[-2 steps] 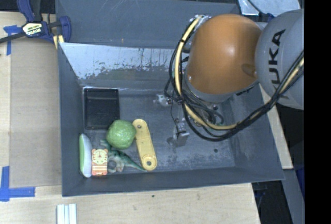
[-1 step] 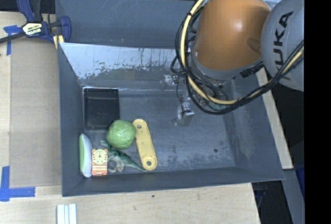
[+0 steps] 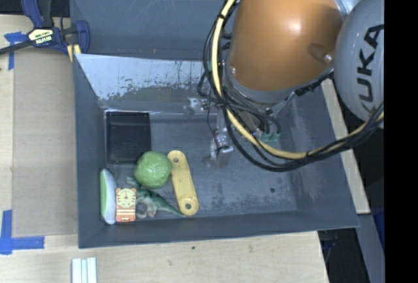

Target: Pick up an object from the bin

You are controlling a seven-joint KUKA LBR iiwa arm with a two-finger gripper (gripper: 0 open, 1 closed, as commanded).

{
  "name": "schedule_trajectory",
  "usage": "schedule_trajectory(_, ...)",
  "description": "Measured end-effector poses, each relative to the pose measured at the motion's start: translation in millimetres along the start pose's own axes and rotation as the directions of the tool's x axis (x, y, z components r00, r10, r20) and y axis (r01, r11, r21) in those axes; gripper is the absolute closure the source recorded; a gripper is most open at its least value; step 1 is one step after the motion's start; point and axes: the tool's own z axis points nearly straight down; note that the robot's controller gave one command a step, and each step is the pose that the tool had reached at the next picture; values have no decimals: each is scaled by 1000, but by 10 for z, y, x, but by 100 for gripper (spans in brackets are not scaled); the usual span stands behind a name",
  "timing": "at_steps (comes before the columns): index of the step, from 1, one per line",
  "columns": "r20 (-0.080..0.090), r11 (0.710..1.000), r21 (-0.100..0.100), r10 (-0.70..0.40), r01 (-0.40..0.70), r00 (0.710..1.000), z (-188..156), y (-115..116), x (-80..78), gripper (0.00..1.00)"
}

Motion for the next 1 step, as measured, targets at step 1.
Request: schedule_trajectory(1, -4, 984, 6, 176, -176, 984, 708, -163, -3, 0)
